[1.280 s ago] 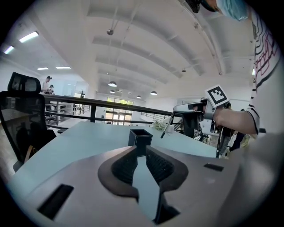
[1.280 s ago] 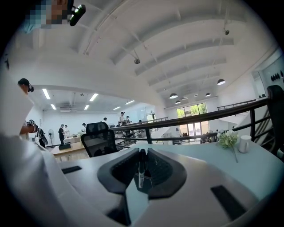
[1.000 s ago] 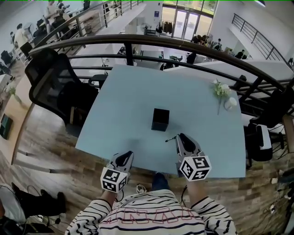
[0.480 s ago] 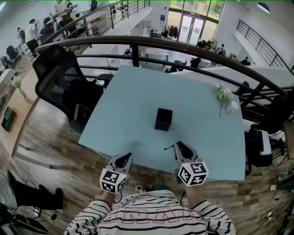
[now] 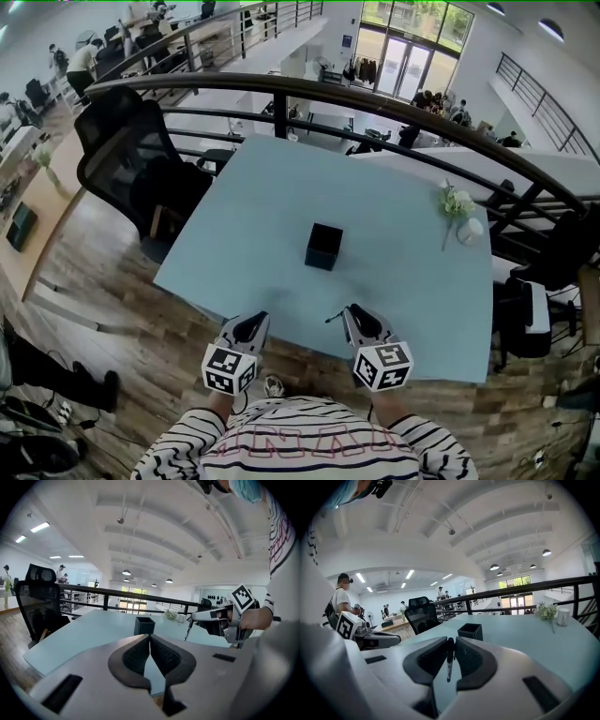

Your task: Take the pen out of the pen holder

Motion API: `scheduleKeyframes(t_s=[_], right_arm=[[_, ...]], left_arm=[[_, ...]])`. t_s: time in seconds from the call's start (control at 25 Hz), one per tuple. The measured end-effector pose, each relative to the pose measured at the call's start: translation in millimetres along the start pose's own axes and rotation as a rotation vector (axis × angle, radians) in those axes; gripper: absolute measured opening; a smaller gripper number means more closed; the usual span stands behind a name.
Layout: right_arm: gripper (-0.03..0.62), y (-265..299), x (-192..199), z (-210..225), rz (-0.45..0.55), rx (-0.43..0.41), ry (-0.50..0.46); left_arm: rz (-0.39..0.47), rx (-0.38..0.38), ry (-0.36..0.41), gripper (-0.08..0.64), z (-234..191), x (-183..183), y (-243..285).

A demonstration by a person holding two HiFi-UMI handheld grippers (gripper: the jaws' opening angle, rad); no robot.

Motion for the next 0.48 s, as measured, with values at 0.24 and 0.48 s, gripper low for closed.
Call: scheduleKeyframes(t_s=[0.24,0.48], right_arm=[[0.069,-15,9,15,-0.023,-0.035,-0.008],[0.069,-26,14,29,-0.039,-0.067,-0.015]], left_arm=[[-0.008,-0.029,-0.013,0.031,30,7,1],[-0.006,-0.07,-0.031,0.031,54,13,0]])
Point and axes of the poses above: the fingertips, and each gripper's own axes: y forward along the fingers, z to its right, x out of its underside, the point moved 10 cm from there along -y, backward along the fingers, and after that the axes turned 10 degrees about x, right-handed, at the moved point
